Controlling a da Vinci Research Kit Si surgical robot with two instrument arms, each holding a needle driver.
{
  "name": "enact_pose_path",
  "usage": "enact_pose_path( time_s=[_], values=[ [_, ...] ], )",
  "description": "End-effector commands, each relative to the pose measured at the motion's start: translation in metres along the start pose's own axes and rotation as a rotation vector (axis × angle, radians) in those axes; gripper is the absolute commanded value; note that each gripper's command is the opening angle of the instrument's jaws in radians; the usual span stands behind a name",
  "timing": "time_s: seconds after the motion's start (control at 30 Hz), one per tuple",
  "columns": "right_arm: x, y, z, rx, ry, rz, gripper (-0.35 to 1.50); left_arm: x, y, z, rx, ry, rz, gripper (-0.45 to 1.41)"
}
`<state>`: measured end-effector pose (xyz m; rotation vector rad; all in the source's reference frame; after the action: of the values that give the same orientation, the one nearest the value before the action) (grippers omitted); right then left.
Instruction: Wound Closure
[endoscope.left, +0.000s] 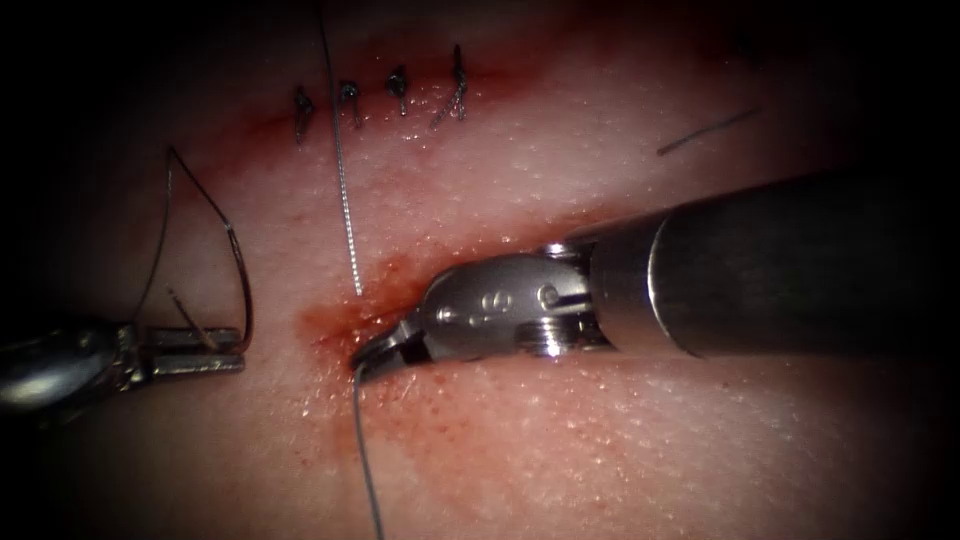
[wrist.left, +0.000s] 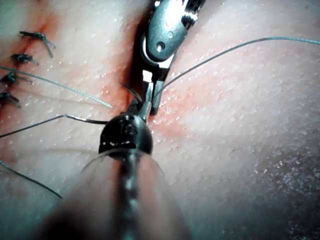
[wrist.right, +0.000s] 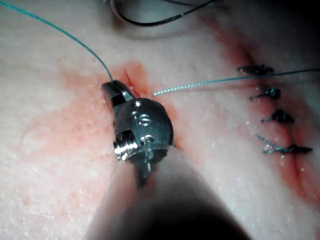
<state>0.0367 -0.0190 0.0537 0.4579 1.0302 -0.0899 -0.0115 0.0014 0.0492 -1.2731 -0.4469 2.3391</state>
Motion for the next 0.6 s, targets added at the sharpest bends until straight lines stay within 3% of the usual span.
enact_pose_path(
  time_s=[0.03, 0.3, 0.57, 0.6],
  values=[
    [0.0003, -0.0003, 0.0008, 0.009, 0.008, 0.001, -0.35, -0.0003, 0.0003, 0.0008, -0.002, 0.0, -0.001, -0.45],
    [0.0027, -0.0018, -0.0003, 0.037, 0.046, 0.016, -0.35, -0.0003, 0.0003, 0.0008, -0.002, 0.0, -0.001, -0.45],
    [0.0054, -0.0083, -0.0046, 0.143, 0.076, -0.008, -0.35, -0.0003, 0.0003, 0.0008, -0.002, 0.0, -0.001, -0.45],
    [0.0069, -0.0115, -0.0061, 0.211, 0.08, -0.024, -0.35, -0.0003, 0.0003, 0.0009, -0.002, 0.0, -0.001, -0.45]
  ],
)
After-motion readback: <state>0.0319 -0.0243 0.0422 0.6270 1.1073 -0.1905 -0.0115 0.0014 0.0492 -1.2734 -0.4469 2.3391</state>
